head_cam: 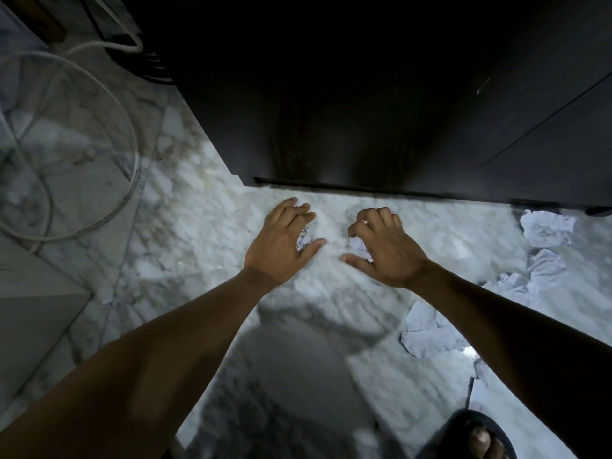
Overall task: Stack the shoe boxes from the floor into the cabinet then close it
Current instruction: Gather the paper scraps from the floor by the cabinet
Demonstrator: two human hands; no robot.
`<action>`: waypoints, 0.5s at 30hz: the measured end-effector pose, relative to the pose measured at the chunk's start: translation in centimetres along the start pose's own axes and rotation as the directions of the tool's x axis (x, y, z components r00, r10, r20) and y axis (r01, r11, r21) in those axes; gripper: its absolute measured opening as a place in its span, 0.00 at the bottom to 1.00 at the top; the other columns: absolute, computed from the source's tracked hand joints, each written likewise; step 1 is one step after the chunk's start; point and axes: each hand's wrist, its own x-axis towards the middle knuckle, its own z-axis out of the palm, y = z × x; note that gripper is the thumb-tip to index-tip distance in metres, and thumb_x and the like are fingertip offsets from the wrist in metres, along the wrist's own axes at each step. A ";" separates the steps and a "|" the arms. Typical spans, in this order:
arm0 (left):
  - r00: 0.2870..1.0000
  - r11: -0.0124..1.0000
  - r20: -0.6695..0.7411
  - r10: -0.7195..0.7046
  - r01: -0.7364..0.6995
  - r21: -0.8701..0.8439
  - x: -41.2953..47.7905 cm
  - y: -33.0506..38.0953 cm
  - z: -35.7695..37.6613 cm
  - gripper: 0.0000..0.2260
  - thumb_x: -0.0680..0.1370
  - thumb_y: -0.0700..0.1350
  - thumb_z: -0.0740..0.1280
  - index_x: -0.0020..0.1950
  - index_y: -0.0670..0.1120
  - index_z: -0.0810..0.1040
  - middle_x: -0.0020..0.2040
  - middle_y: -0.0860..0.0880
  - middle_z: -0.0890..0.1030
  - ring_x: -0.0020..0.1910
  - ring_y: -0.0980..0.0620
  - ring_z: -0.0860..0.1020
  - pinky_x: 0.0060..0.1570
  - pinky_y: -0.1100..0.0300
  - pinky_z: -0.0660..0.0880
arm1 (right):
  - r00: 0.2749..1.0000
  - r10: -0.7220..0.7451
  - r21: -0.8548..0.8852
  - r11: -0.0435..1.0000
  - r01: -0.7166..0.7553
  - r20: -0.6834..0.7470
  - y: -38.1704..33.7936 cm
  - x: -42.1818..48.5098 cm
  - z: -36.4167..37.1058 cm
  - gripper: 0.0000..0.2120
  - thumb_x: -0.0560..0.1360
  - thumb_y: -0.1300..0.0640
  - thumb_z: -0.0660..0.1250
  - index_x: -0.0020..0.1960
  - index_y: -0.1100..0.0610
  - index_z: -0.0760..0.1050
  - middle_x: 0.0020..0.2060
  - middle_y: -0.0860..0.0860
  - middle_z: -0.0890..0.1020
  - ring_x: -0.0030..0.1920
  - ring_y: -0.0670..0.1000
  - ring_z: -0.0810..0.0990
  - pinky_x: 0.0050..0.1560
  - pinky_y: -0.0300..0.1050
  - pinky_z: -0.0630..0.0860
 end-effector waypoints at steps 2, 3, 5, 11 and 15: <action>0.999 1.000 -0.046 0.026 -0.027 -0.004 -0.1 0.1 0.0 0.21 0.80 0.58 0.65 0.68 0.46 0.78 0.66 0.48 0.77 0.68 0.48 0.69 0.68 0.52 0.71 | 0.993 0.102 -0.010 0.995 -0.103 -0.057 -1.1 0.4 0.6 0.16 0.80 0.41 0.60 0.54 0.53 0.75 0.54 0.53 0.75 0.51 0.56 0.71 0.51 0.54 0.70; 0.997 0.999 -0.064 0.040 -0.040 0.003 -0.1 0.2 -0.1 0.19 0.80 0.56 0.66 0.66 0.47 0.80 0.64 0.49 0.78 0.65 0.49 0.70 0.64 0.53 0.72 | 0.985 0.157 -0.005 0.987 -0.158 -0.074 -1.6 0.6 0.7 0.13 0.81 0.44 0.60 0.53 0.53 0.75 0.53 0.53 0.75 0.51 0.56 0.71 0.51 0.55 0.70; 0.995 0.998 -0.083 0.062 -0.060 0.019 -0.2 0.2 0.0 0.15 0.79 0.53 0.68 0.62 0.48 0.82 0.58 0.50 0.80 0.58 0.49 0.72 0.58 0.53 0.74 | 0.972 0.217 0.006 0.976 -0.218 -0.089 -2.1 1.0 1.0 0.11 0.82 0.48 0.59 0.51 0.54 0.75 0.50 0.52 0.75 0.49 0.56 0.72 0.51 0.53 0.70; 0.979 0.992 -0.160 0.124 -0.127 -0.006 -0.5 0.0 0.3 0.07 0.77 0.46 0.73 0.48 0.42 0.85 0.43 0.46 0.82 0.43 0.48 0.78 0.47 0.55 0.77 | 0.931 0.274 0.092 0.962 -0.259 -0.240 -2.7 0.1 1.6 0.16 0.81 0.47 0.64 0.41 0.57 0.76 0.38 0.52 0.77 0.40 0.54 0.74 0.44 0.48 0.71; 0.986 0.995 -0.165 0.011 -0.027 -0.095 -2.1 1.5 0.5 0.04 0.75 0.41 0.74 0.43 0.41 0.84 0.40 0.45 0.83 0.40 0.49 0.78 0.46 0.55 0.78 | 0.859 0.458 0.213 0.885 -0.415 -0.227 -5.3 -1.0 2.1 0.19 0.82 0.45 0.58 0.42 0.57 0.77 0.38 0.52 0.78 0.39 0.52 0.75 0.46 0.48 0.73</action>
